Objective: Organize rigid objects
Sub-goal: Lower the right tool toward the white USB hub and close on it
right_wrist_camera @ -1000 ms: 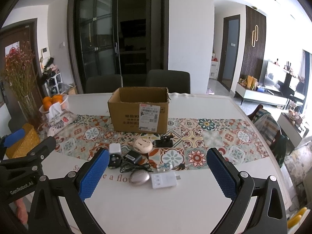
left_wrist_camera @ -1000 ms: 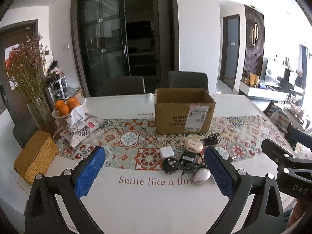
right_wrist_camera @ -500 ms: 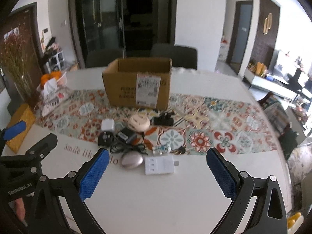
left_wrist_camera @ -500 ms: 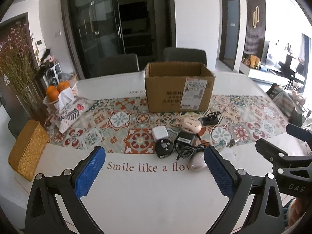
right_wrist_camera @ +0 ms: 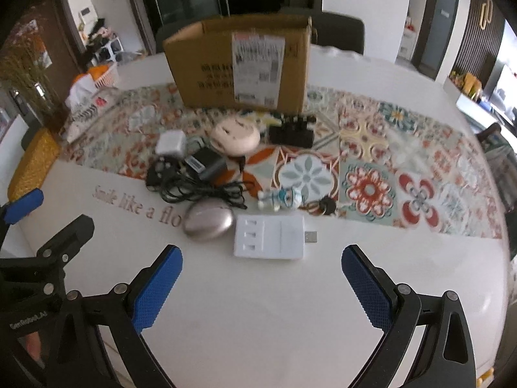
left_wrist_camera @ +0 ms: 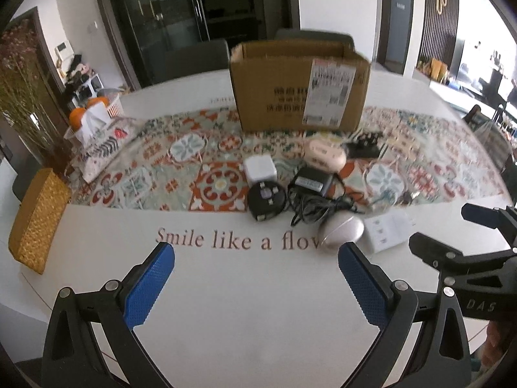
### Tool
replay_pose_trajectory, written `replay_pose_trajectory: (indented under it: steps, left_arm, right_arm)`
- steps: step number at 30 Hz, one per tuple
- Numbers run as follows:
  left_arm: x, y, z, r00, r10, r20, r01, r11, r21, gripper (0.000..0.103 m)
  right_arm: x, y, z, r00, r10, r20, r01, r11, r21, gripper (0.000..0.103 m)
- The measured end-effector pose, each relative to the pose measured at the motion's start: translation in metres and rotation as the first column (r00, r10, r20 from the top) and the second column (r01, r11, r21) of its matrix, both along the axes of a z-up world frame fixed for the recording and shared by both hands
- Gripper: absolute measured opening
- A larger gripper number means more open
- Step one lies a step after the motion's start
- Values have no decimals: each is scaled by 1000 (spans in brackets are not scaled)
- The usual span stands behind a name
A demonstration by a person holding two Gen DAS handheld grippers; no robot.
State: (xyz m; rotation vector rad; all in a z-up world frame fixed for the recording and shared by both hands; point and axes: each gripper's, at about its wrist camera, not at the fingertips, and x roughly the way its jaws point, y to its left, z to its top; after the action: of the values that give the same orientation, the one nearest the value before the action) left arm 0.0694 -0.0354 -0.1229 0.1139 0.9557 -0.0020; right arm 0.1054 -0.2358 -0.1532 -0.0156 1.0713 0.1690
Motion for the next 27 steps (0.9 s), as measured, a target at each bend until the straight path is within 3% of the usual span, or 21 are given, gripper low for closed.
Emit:
replay_pose_trajectory:
  steps: [6,14,27]
  left_arm:
    - [15,-2,-29,999,-3,-51,2,1000,-27,103]
    - [29,-2,-64,992,10,-125,-12,1000,-18,103]
    - [42,1,-81,985,6,-173,-10,1000,-21,103]
  right_arm:
    - [16,-1,-31,998,-3,-57,3,1000,8,99]
    - [33,-1,-72,988,-10,-152,11,1000,4,89]
    - [48,3,-89,986,-27,-165,26,1000,-14,77]
